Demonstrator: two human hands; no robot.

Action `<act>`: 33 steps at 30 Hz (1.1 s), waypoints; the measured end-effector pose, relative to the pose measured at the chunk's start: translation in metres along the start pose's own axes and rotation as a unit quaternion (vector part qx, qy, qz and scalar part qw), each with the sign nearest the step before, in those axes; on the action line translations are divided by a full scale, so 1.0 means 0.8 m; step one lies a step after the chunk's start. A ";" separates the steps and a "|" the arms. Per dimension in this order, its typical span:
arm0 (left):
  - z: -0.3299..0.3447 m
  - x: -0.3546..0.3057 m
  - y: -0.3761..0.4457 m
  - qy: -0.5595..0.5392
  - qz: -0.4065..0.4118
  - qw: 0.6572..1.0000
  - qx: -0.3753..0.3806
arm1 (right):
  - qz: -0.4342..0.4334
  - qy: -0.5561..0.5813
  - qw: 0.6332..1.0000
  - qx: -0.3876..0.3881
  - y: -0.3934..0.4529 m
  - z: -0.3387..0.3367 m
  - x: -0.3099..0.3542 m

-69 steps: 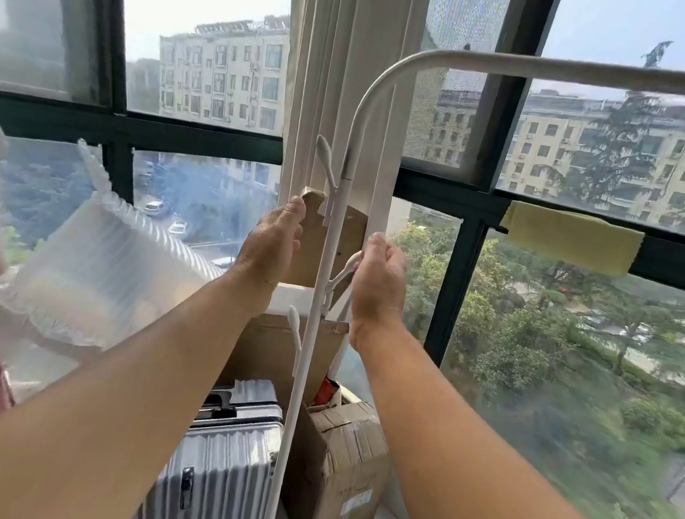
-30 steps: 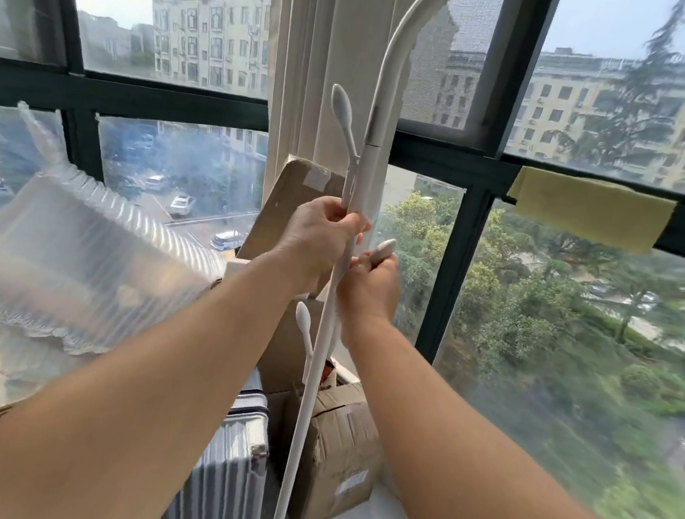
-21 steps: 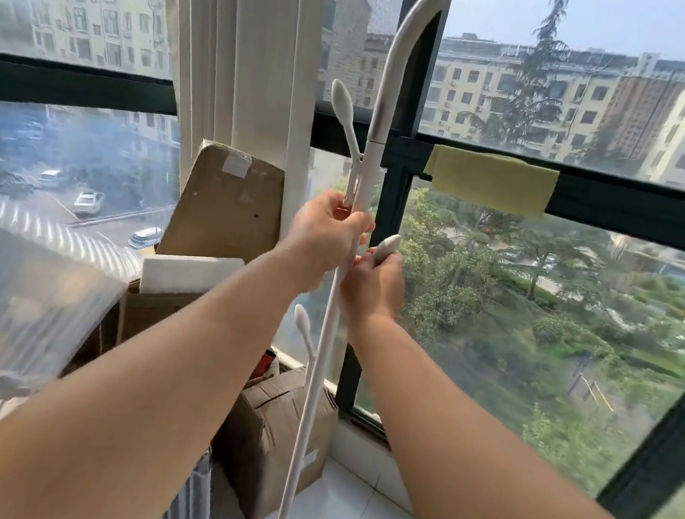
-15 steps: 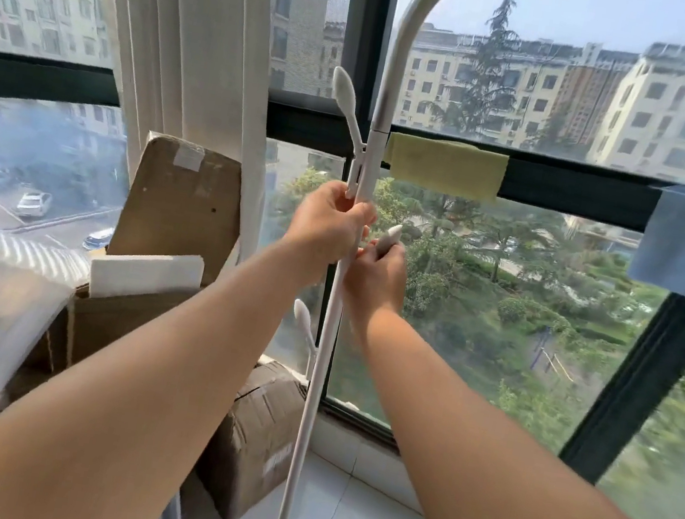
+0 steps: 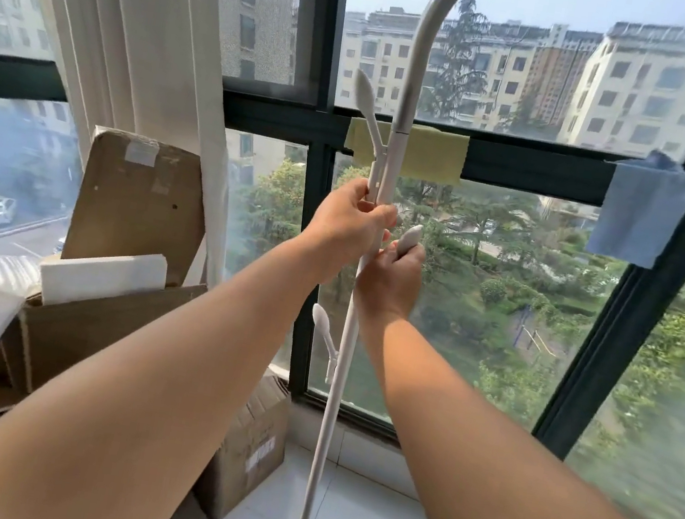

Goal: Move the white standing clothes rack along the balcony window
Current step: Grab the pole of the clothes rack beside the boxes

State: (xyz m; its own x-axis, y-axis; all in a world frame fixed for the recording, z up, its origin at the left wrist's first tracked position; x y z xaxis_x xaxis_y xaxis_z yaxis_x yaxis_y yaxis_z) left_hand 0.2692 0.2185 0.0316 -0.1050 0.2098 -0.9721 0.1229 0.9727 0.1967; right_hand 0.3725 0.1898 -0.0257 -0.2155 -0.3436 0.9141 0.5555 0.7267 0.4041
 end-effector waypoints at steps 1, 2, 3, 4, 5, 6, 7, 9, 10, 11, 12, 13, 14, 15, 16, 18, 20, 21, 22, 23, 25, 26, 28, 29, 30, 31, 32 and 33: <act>0.007 0.002 0.001 -0.001 -0.001 1.000 0.007 | -0.002 -0.005 1.000 -0.010 0.003 -0.005 -0.003; 0.015 0.003 0.003 -0.002 -0.002 1.000 0.012 | -0.003 -0.010 1.000 -0.020 0.007 -0.011 -0.007; 0.023 0.004 0.005 -0.003 -0.004 1.000 0.016 | -0.004 -0.016 0.999 -0.030 0.012 -0.017 -0.011; 0.032 0.005 0.008 -0.003 -0.005 1.000 0.020 | -0.004 -0.022 0.999 -0.039 0.018 -0.022 -0.015; 0.040 0.006 0.011 -0.002 -0.005 1.000 0.024 | -0.003 -0.027 0.999 -0.045 0.023 -0.027 -0.020; 0.047 0.006 0.015 0.001 -0.006 1.000 0.028 | -0.003 -0.028 0.998 -0.050 0.028 -0.032 -0.024; 0.057 0.006 0.020 0.001 -0.006 0.999 0.034 | -0.002 -0.026 0.998 -0.056 0.036 -0.037 -0.030; 0.072 0.006 0.029 0.003 -0.003 0.999 0.046 | -0.006 -0.014 0.998 -0.067 0.048 -0.045 -0.036; 0.081 0.004 0.033 0.005 0.002 0.999 0.054 | -0.008 -0.010 0.997 -0.073 0.054 -0.051 -0.039; 0.088 0.003 0.037 0.005 0.007 0.998 0.062 | -0.012 -0.008 0.997 -0.078 0.060 -0.055 -0.041; 0.096 0.001 0.041 0.002 0.012 0.997 0.072 | -0.018 -0.007 0.996 -0.083 0.066 -0.059 -0.044; 0.102 -0.001 0.045 0.000 0.016 0.997 0.082 | -0.024 -0.005 0.996 -0.086 0.071 -0.062 -0.046; 0.109 -0.001 0.049 -0.001 0.018 0.996 0.092 | -0.029 -0.005 0.996 -0.090 0.077 -0.065 -0.048; 0.115 -0.001 0.054 0.000 0.020 0.995 0.100 | -0.031 -0.007 0.995 -0.094 0.083 -0.067 -0.051; 0.120 -0.001 0.058 0.004 0.023 0.994 0.106 | -0.032 -0.010 0.994 -0.099 0.088 -0.069 -0.054; 0.130 -0.001 0.066 0.013 0.028 0.993 0.115 | -0.029 -0.015 0.993 -0.113 0.097 -0.074 -0.061; 0.141 0.000 0.075 0.016 0.033 0.992 0.125 | -0.029 -0.015 0.991 -0.128 0.106 -0.081 -0.067; 0.147 0.000 0.080 0.019 0.038 0.990 0.131 | -0.032 -0.015 0.990 -0.138 0.110 -0.085 -0.068; 0.153 0.000 0.084 0.022 0.042 0.989 0.137 | -0.037 -0.020 0.988 -0.148 0.114 -0.090 -0.069; 0.158 -0.001 0.087 0.025 0.047 0.988 0.143 | -0.044 -0.025 0.986 -0.158 0.116 -0.094 -0.069; 0.174 -0.003 0.097 0.022 0.057 0.984 0.166 | -0.060 -0.042 0.978 -0.193 0.119 -0.108 -0.064; 0.179 -0.004 0.098 0.019 0.063 0.983 0.174 | -0.061 -0.048 0.976 -0.202 0.121 -0.112 -0.063; 0.195 -0.007 0.101 0.009 0.070 0.976 0.207 | -0.056 -0.059 0.971 -0.226 0.127 -0.122 -0.065; 0.205 -0.010 0.105 0.000 0.073 0.971 0.228 | -0.055 -0.067 0.966 -0.243 0.130 -0.129 -0.065; 0.211 -0.011 0.108 -0.013 0.074 0.968 0.242 | -0.049 -0.074 0.963 -0.253 0.133 -0.133 -0.065; 0.216 -0.013 0.108 -0.028 0.073 0.963 0.257 | -0.045 -0.083 0.959 -0.267 0.135 -0.138 -0.065; 0.223 -0.017 0.108 -0.046 0.070 0.957 0.279 | -0.044 -0.092 0.953 -0.286 0.135 -0.145 -0.066; 0.226 -0.019 0.109 -0.065 0.064 0.951 0.295 | -0.045 -0.095 0.948 -0.301 0.134 -0.148 -0.066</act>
State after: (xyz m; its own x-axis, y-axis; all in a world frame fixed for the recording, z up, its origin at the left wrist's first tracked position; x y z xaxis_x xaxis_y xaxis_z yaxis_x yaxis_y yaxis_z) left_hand 0.4603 0.2824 0.0405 0.0666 0.2712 -0.9602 0.6628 0.7074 0.2457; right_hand 0.5384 0.2159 -0.0349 -0.3929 -0.2340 0.8893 0.8734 0.2078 0.4405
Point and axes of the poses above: each hand's wrist, its own y-axis towards the middle knuckle, its own z-axis out of the palm, x = y × z, the point moved 10 cm from there along y, towards the middle knuckle, and after that the axes turned 7 degrees about -z, right-handed, at the moved point
